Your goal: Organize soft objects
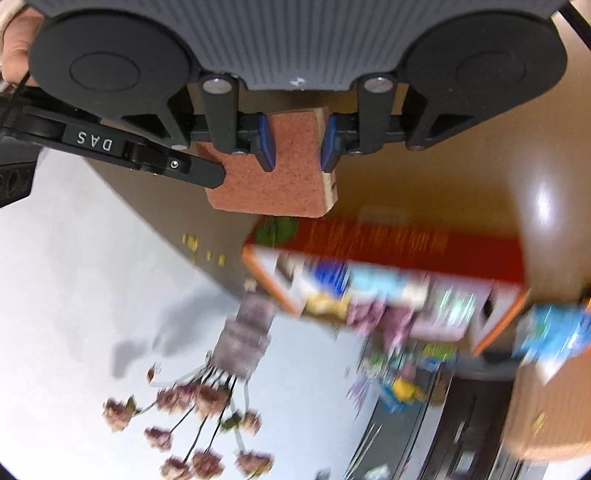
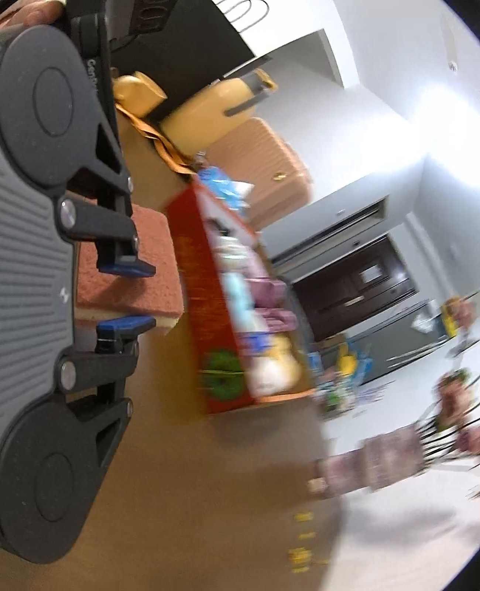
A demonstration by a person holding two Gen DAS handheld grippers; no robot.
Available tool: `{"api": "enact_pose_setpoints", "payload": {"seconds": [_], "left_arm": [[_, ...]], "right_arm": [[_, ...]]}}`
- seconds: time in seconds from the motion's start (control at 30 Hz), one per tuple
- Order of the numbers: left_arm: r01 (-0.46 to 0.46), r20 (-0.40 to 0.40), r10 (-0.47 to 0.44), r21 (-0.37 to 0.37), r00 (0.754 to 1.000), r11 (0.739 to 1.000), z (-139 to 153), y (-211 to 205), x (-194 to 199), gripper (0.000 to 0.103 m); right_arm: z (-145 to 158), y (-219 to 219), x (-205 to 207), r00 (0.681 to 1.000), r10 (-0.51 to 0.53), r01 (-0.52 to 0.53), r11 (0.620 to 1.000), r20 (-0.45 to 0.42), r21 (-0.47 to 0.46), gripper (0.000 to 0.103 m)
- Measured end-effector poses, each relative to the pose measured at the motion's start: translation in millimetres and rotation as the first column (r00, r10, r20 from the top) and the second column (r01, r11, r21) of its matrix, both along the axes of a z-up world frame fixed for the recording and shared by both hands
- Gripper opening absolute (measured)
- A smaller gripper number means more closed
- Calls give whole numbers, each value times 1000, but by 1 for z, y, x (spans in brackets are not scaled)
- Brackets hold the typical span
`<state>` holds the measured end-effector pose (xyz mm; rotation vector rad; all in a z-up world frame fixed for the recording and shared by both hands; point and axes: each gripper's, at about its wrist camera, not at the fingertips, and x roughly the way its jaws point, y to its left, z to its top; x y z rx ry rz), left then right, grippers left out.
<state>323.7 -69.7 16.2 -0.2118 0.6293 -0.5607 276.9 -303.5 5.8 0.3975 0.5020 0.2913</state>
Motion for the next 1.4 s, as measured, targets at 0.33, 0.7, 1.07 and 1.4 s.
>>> {"api": "enact_pose_setpoints", "payload": {"seconds": [0.33, 0.7, 1.07, 1.4], "left_arm": [[-31, 24, 31, -8, 999, 999, 20, -38, 139, 28], [24, 91, -38, 144, 995, 989, -23, -54, 149, 28], [-33, 154, 14, 125, 988, 992, 17, -30, 125, 40], [-145, 259, 100, 159, 961, 977, 58, -11, 83, 47]], "right_arm": [[32, -23, 133, 996, -39, 46, 995, 86, -91, 21], [-9, -17, 157, 995, -22, 43, 973, 95, -227, 24], [31, -25, 119, 980, -57, 99, 971, 191, -220, 40], [68, -15, 92, 979, -66, 108, 970, 195, -219, 40]]}}
